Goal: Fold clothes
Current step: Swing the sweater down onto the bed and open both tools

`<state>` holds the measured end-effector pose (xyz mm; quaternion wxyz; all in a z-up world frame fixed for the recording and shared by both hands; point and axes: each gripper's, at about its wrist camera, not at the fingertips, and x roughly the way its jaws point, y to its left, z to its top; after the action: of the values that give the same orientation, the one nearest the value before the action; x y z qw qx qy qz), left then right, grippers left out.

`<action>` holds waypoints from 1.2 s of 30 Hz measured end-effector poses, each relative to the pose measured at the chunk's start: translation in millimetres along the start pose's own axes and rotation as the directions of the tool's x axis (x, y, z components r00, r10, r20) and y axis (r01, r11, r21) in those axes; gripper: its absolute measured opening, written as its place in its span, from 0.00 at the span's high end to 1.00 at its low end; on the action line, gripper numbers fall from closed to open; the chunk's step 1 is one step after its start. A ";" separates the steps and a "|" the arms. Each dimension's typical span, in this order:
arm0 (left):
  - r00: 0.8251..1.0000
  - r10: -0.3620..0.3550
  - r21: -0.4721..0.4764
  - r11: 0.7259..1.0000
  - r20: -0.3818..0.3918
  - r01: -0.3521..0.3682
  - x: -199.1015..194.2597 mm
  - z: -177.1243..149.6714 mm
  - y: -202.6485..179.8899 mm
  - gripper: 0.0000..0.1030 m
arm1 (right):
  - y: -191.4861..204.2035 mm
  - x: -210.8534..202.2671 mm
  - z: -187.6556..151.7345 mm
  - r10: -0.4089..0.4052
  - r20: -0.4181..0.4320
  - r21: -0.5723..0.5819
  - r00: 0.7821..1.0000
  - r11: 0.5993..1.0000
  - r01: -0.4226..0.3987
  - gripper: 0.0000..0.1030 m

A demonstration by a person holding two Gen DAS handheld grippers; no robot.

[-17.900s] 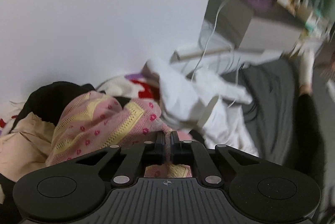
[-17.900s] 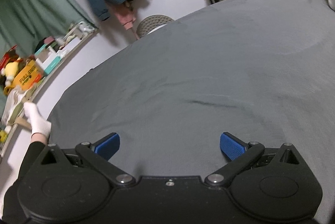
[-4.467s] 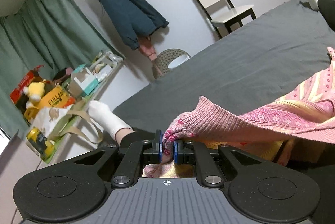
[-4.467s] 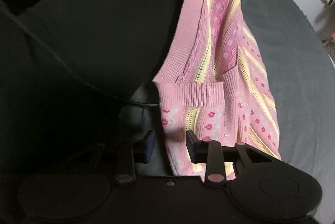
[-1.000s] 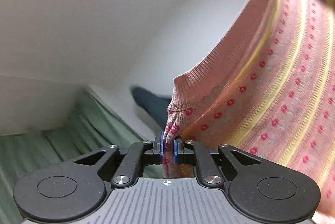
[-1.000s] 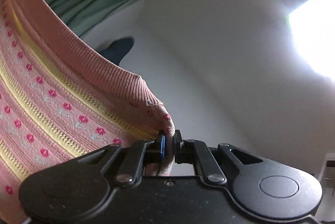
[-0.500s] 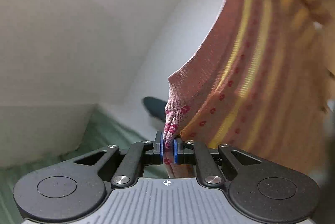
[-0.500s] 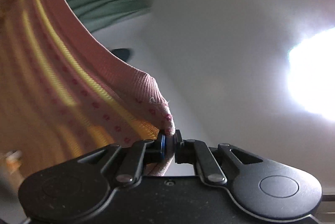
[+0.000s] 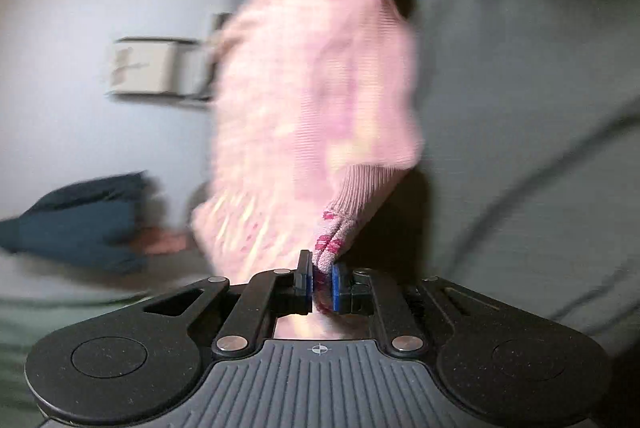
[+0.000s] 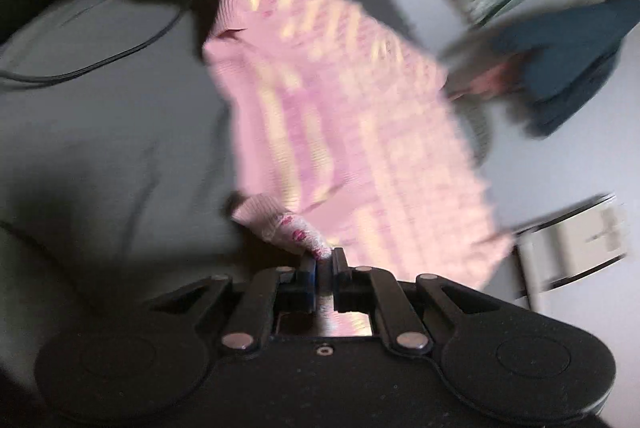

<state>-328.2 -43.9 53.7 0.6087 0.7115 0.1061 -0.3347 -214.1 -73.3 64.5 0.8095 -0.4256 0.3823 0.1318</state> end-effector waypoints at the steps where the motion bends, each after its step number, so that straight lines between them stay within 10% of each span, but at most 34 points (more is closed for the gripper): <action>1: 1.000 -0.027 0.012 1.000 -0.007 0.027 4.3 -4.2 -0.4 0.91 | -1.2 1.7 -5.7 0.030 -0.015 0.011 0.999 0.999 -0.030 0.93; 6: 0.994 -0.103 -0.024 0.994 -0.028 0.102 13.4 -23.7 28.7 0.90 | -20.3 -19.8 -33.6 0.165 -0.030 0.115 0.986 0.980 -0.161 0.73; 9: 0.986 -0.168 -0.148 0.975 -0.016 0.164 4.8 -33.4 58.3 0.84 | -52.7 -58.9 -61.1 0.279 0.038 0.330 0.960 0.903 -0.276 0.69; 14: 0.982 -0.154 -0.357 0.916 0.106 0.182 -21.9 -56.2 88.2 0.18 | -137.4 -76.8 -120.0 0.231 0.185 0.775 0.955 0.563 -0.286 0.66; 18: 0.971 -0.081 -0.561 0.804 0.224 0.196 -34.8 -59.1 112.5 0.14 | -182.0 -52.0 -175.6 0.190 0.013 0.963 0.982 0.262 -0.064 0.66; 23: 0.939 0.001 -0.777 0.562 0.345 0.285 -9.8 -42.5 129.7 0.14 | -193.9 -6.8 -221.7 0.327 -0.034 0.997 0.944 -0.055 0.055 0.67; 27: 0.915 0.051 -0.855 0.379 0.401 0.353 29.1 -24.0 130.6 0.14 | -186.7 14.3 -216.3 0.361 -0.083 0.990 0.929 -0.075 0.117 0.70; 31: 0.892 0.089 -0.884 0.211 0.443 0.418 56.6 -13.3 133.2 0.14 | -176.5 18.1 -190.4 0.345 -0.167 0.986 0.924 0.052 0.159 0.75; 33: 0.878 0.100 -0.879 0.161 0.468 0.450 68.6 -12.6 127.9 0.14 | -171.6 14.3 -173.7 0.323 -0.198 0.978 0.926 0.135 0.162 0.97; 36: 0.861 0.100 -0.864 0.133 0.498 0.485 80.6 -15.0 110.1 0.14 | -176.8 -5.3 -156.7 0.205 -0.247 0.963 0.947 0.160 0.216 0.97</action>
<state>-200.8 -76.5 93.0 0.8747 0.0283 0.2493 -0.4148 -201.9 -303.1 118.3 0.8165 0.1850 0.5000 -0.2217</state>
